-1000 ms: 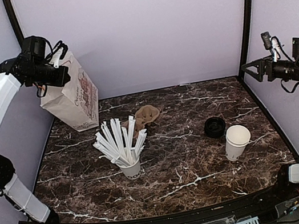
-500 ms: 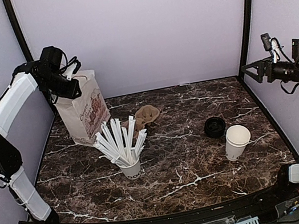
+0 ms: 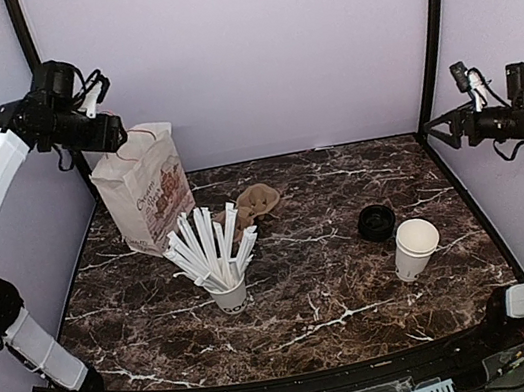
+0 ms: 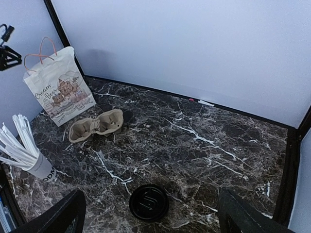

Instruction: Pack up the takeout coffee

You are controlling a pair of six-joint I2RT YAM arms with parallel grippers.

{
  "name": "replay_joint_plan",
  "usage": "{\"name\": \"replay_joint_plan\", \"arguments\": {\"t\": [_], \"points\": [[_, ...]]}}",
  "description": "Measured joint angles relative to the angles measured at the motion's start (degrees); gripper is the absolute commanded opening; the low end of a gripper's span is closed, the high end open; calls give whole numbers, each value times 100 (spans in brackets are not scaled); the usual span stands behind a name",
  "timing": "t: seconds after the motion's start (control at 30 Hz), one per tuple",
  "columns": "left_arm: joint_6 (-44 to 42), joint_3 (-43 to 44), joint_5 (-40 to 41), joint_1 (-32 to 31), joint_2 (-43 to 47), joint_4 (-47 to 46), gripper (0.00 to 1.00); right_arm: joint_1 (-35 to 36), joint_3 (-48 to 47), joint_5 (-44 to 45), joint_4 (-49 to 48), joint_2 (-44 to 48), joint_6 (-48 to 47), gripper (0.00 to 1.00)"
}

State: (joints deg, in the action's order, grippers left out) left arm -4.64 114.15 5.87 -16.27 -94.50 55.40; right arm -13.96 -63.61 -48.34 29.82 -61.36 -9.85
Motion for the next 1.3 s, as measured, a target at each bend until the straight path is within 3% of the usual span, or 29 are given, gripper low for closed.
{"name": "replay_joint_plan", "arguments": {"t": [0.23,0.4,0.6,0.83,1.07,1.3], "points": [[520,-800,-761,-409,1906,-828,65,415,-815,763,1851,-586,-1731,69],[896,-1014,-1193,-1440,2422,-1322,63,999,-824,1412,3147,-984,-2804,55],[914,-1158,-1060,-3171,1700,-1801,63,1764,-466,2337,3716,-1010,-3244,39],[719,-1412,-848,-4872,457,-2181,64,2197,-369,2765,3915,-841,-3484,36],[1464,-2374,-1036,-5038,326,-3161,61,2712,-31,2726,4400,-87,-4140,36],[2157,-2422,-1108,-5034,-144,-4017,63,3130,472,2979,4424,-26,-4301,31]]}}
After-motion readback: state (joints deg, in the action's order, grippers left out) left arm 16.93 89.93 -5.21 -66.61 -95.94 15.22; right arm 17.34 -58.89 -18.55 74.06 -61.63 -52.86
